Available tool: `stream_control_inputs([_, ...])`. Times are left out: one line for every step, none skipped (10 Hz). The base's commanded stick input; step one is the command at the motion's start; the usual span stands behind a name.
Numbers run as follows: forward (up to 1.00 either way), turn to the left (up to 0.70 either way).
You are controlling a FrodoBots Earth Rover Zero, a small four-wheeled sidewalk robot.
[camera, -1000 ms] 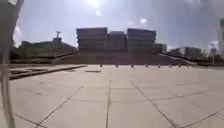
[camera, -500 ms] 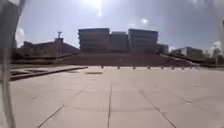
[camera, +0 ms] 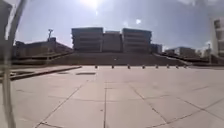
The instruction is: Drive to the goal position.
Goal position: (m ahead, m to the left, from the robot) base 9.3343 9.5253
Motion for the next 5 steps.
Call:
stream_control_inputs([0.85, 0.00])
stream_control_inputs([0.85, 0.00])
stream_control_inputs([0.85, -0.07])
stream_control_inputs([0.85, -0.14])
stream_control_inputs([0.85, -0.21])
